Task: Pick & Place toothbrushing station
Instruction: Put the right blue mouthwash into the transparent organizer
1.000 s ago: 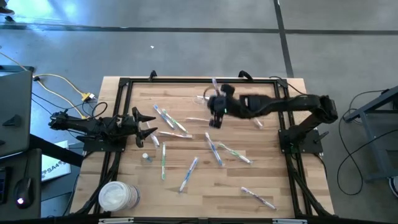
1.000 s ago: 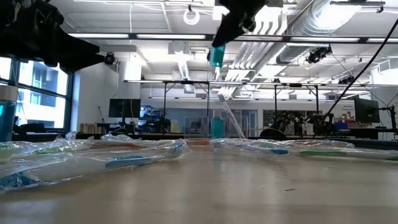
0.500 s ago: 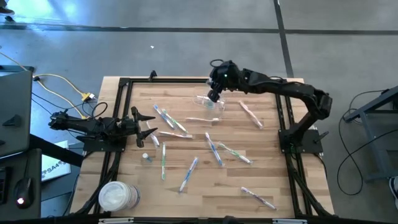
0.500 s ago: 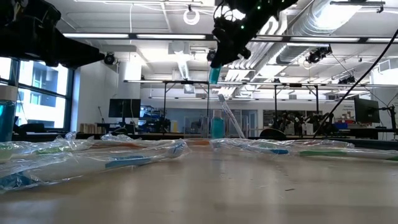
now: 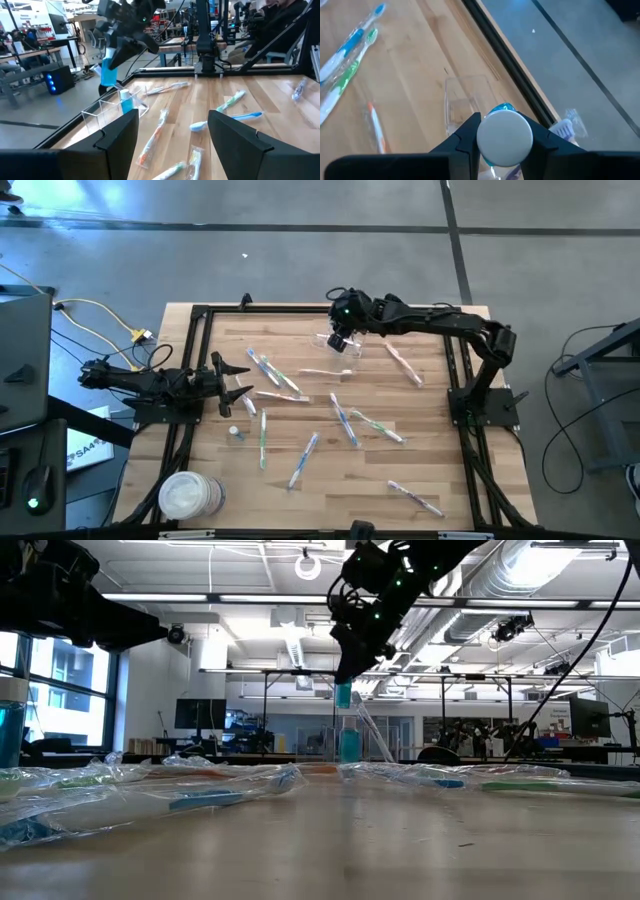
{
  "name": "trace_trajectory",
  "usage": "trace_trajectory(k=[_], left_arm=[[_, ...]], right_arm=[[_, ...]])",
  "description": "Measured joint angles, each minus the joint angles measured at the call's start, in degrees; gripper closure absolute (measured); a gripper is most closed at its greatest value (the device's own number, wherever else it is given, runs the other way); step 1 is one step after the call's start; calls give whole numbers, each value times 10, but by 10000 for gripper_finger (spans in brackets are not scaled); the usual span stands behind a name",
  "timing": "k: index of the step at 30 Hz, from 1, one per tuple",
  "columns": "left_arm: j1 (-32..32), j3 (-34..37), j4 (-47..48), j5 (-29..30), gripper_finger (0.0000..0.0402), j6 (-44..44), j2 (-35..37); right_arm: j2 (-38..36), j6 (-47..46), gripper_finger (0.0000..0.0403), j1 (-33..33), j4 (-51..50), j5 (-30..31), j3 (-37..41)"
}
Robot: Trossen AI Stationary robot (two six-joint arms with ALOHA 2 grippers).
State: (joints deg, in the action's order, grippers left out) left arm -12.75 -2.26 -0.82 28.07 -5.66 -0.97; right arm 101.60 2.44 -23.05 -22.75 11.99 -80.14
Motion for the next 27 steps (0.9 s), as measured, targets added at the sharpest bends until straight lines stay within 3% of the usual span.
trace_trajectory(k=[6,27], left_arm=[[0,0,-2,1,162,-48,0],[0,0,-7,1,162,-72,0]], right_arm=[[2,-9,316,-3,-3,-5,0],[23,-43,316,-6,-36,-4,0]])
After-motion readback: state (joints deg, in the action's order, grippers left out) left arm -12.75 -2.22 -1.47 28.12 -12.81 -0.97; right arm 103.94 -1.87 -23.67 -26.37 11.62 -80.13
